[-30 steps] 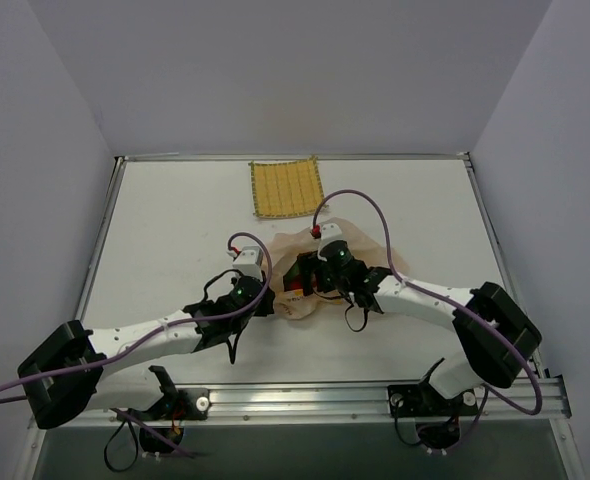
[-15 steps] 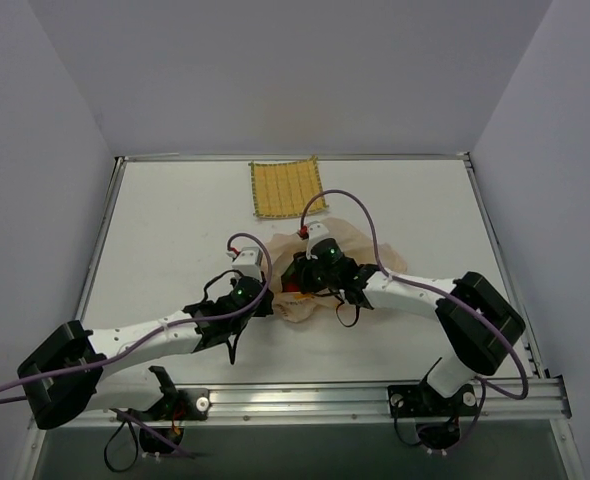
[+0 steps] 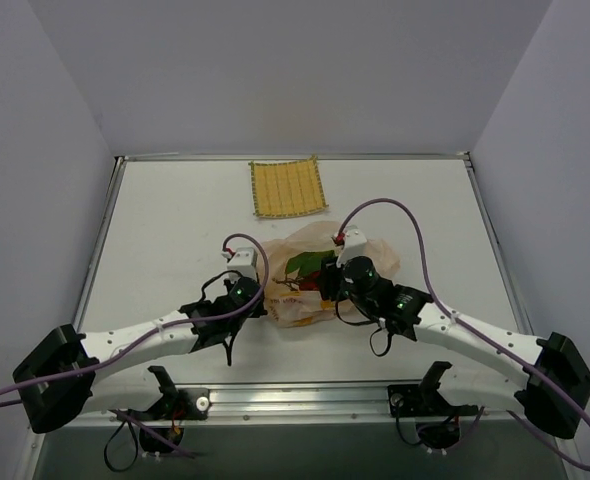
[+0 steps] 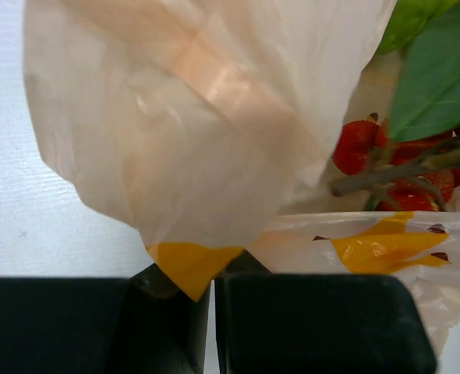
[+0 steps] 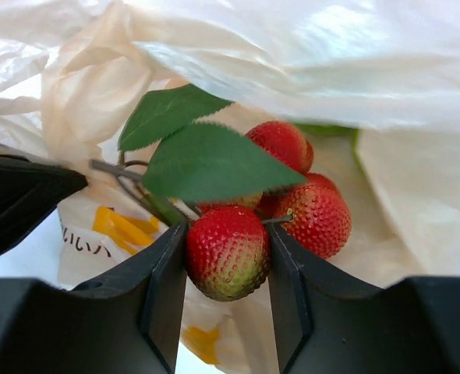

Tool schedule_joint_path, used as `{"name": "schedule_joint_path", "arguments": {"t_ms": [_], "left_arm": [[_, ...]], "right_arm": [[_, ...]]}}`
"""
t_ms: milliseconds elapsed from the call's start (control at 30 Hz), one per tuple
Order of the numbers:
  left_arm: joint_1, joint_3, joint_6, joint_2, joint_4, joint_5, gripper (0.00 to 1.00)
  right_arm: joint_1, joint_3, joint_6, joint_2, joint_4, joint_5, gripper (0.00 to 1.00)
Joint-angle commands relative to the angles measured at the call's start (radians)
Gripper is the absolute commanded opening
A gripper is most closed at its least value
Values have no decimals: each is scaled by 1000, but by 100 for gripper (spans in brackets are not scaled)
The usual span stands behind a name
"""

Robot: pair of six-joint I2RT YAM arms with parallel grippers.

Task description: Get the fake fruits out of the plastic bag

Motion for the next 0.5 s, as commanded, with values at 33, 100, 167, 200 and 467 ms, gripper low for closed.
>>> {"name": "schedule_joint_path", "arguments": {"t_ms": [33, 100, 167, 200, 467], "left_arm": [[9, 74, -4, -38, -60, -36, 2], [9, 71, -4, -33, -52, -23, 2], [3, 62, -14, -19, -14, -1, 2], [3, 48, -20, -13, 6, 3, 2], [-4, 20, -31, -50, 31, 5, 2]], "right_arm": [[9, 6, 45, -115, -48, 127, 2], [9, 5, 76, -142, -30, 96, 0], [9, -18, 120, -175, 66, -3, 0], [11, -24, 137, -179, 102, -43, 0], [42, 29, 205, -222, 223, -101, 0]]}}
